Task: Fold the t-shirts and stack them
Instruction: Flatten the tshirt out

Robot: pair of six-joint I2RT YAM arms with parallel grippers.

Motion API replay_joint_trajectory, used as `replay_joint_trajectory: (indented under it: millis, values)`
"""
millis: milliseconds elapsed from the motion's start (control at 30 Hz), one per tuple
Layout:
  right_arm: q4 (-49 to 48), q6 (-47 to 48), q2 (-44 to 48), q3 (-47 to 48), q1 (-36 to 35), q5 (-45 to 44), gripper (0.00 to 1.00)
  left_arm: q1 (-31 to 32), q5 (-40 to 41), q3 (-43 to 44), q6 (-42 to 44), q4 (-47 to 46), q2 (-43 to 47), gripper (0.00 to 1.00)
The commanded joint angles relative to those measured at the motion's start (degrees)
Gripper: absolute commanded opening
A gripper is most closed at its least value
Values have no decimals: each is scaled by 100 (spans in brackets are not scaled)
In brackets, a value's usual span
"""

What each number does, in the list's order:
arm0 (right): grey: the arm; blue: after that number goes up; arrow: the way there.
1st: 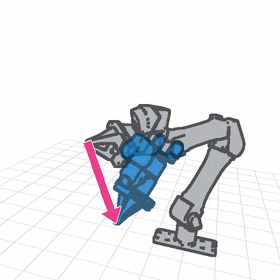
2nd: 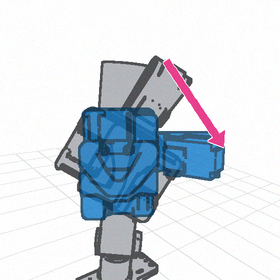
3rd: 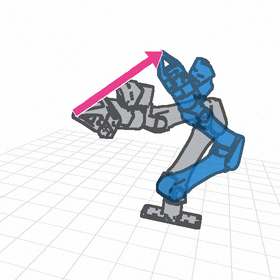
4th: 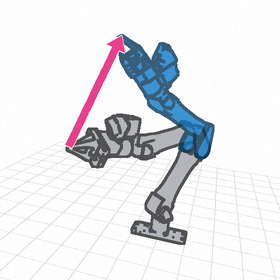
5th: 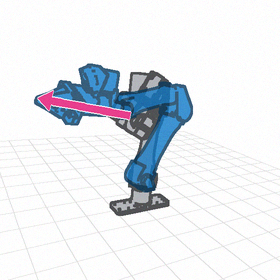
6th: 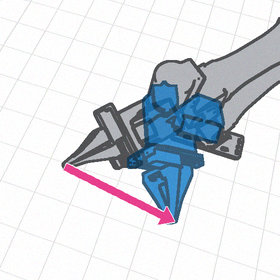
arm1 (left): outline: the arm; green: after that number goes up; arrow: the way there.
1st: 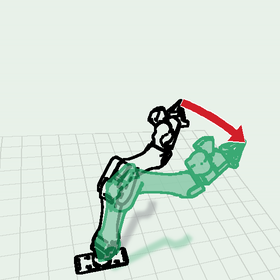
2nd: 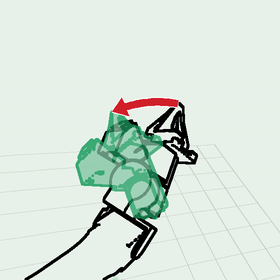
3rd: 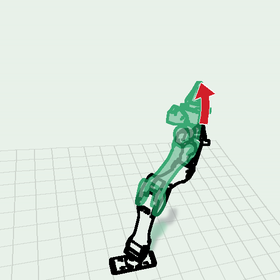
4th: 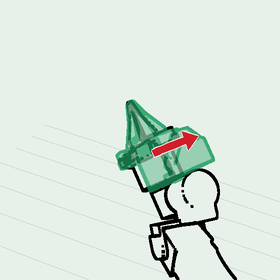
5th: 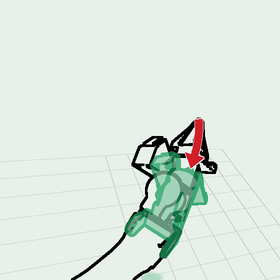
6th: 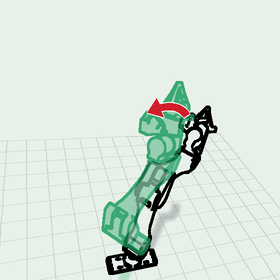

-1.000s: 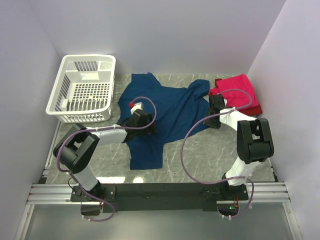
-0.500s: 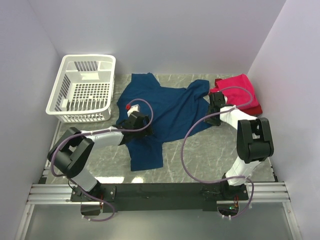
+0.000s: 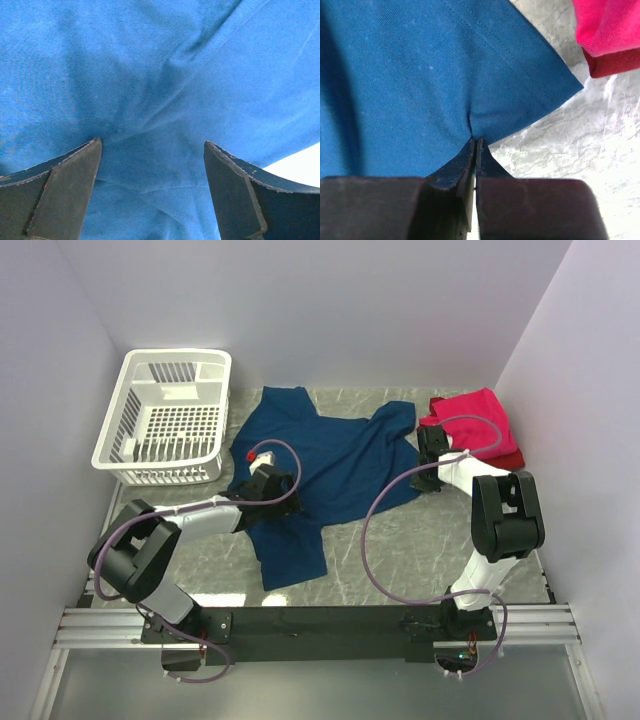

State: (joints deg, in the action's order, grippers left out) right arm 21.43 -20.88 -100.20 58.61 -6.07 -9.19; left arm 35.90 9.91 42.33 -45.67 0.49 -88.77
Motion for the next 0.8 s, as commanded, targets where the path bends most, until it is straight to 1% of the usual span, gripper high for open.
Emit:
replay_joint_trajectory:
  millis: [0,133,267,367,467,500,600,633,667,767]
  values:
    - [413,93,132,-51,-44,-170,0,-74,-60,-102,172,109,220,90]
    - [774,41,492,-226,-254,-573,0,-145,-121,-111,216,109,325,90]
    - [1284,-3,914,-403,-430,-759,0,-197,-174,-93,304,92,378,90]
    - [1653,-74,1117,-377,-500,-532,0,-224,-261,-67,366,48,387,90]
    - [2127,-240,1179,-289,-685,-820,0,-250,-332,-84,410,21,396,90]
    - [2442,-249,1179,-254,-703,-830,0,-268,-341,-84,410,12,404,90]
    - [2830,-434,1336,-280,-852,-962,0,-294,-420,-110,462,12,457,90]
    - [2927,-591,1398,-245,-966,-953,0,-294,-437,-119,471,12,466,90]
    - [3059,-618,1494,-210,-1028,-779,0,-303,-464,-128,489,30,483,90]
    - [3226,-698,1556,-218,-1098,-672,0,-303,-499,-163,489,30,554,90]
